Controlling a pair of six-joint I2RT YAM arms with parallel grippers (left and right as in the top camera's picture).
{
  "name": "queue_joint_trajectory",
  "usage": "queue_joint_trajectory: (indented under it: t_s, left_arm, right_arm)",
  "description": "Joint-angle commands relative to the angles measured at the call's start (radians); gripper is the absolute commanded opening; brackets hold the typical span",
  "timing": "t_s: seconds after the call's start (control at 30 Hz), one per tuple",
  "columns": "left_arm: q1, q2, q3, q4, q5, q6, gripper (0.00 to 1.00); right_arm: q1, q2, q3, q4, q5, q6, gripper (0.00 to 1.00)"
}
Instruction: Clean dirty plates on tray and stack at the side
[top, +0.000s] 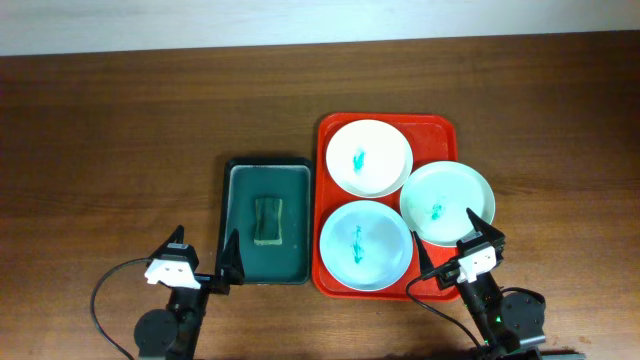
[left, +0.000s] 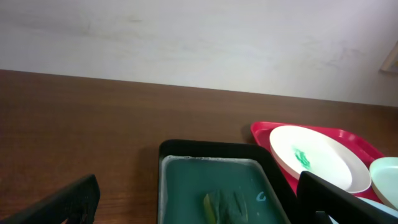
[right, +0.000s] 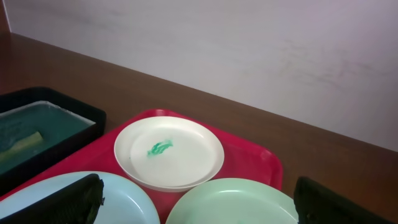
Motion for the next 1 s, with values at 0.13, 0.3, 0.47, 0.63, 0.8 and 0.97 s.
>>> queue_joint_trajectory:
  t_s: [0.13,0.3,0.47,0.63,0.8,0.97]
  left_arm:
    - [0.005,-0.008,-0.006,-0.002,-0.007,0.016,0.99]
    - [0.005,-0.008,-0.006,-0.002,-0.007,0.016,1.0]
    - [0.005,-0.008,-0.006,-0.002,-0.007,0.016,0.99]
    - [0.005,-0.008,-0.005,0.021,-0.014,0.015,1.0]
    - [0.005,0.002,-0.005,0.019,-0.01,0.015,1.0]
    - [0.005,0.025,0.09,0.085,-0.007,0.016,0.99]
  right_arm:
    - [-0.004,-0.006,-0.009,-0.001,0.009,0.0,0.98]
    - [-0.004,-0.006,-0.009,-0.001,0.009,0.001,0.98]
    - [-0.004,-0.006,-0.009,-0.001,0.009,0.001,0.98]
    - [-0.004,-0.006,-0.009,-0.001,0.008,0.001,0.98]
    - [-0.004,-0.006,-0.007,0.043,-0.145,0.003,0.98]
    - [-0.002,0.006,0.155,0.001,-0.195,0.092,0.98]
